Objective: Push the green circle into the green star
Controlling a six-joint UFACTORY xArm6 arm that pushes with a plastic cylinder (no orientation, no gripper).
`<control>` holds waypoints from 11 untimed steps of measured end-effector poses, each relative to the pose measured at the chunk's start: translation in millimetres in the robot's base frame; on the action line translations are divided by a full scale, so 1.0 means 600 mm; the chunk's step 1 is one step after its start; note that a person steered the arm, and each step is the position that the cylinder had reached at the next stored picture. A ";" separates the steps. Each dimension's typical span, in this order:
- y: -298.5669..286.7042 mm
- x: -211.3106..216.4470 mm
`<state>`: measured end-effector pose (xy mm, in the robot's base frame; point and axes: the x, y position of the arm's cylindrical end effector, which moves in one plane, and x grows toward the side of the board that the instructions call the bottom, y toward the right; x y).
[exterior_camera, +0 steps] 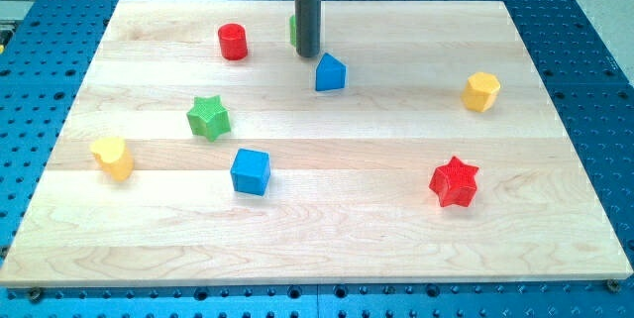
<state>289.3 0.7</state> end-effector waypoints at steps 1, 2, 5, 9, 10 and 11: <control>0.085 -0.061; 0.042 -0.090; -0.107 0.031; -0.159 0.153; -0.125 0.172; -0.058 0.194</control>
